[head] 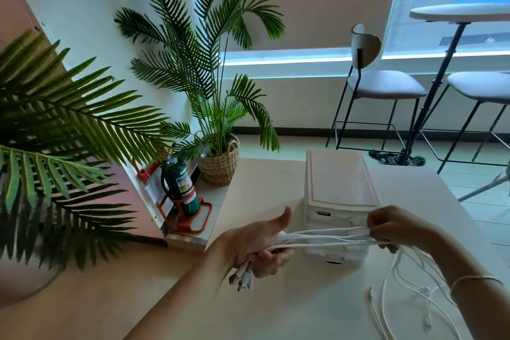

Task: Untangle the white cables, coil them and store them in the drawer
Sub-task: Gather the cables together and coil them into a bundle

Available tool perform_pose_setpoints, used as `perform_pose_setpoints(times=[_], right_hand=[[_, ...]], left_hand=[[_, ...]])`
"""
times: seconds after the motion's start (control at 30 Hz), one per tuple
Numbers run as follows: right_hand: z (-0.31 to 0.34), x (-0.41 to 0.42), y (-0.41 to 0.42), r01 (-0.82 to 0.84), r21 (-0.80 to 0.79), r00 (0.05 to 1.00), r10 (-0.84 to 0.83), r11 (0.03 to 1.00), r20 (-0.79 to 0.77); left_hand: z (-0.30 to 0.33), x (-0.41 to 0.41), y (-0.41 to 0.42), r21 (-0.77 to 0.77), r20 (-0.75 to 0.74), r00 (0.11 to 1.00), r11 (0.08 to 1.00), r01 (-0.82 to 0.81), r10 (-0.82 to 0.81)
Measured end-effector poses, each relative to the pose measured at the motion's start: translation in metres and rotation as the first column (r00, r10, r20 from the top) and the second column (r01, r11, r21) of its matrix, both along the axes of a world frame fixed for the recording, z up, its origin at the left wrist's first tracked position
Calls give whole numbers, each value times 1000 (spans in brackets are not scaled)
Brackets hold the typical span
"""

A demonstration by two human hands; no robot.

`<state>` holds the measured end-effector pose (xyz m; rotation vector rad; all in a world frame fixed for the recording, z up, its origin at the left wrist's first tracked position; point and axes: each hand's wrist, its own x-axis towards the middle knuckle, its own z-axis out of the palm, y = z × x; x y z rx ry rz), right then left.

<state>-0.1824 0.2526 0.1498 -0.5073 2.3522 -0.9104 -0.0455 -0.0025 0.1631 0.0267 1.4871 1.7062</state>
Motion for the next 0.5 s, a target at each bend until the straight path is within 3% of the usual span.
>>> perform_pose_setpoints(times=[0.1, 0.23, 0.3, 0.4, 0.5], right_hand=[[-8, -1, -1, 23, 104, 984, -4, 994, -180], [12, 42, -44, -221, -136, 956, 187, 966, -227], [18, 65, -66, -315, -113, 924, 278, 942, -263], [28, 74, -77, -244, -66, 954, 227, 968, -194], [43, 70, -82, -184, -13, 941, 173, 983, -290]], left_hand=[[-1, -1, 1, -6, -8, 999, 999, -40, 40], [-2, -6, 7, -36, 19, 994, 993, -110, 111], [-4, -8, 11, -27, 25, 991, 991, -134, 135], [-7, -7, 10, -67, -7, 987, 985, -162, 161], [-7, -3, 12, -76, -39, 994, 991, -107, 104]])
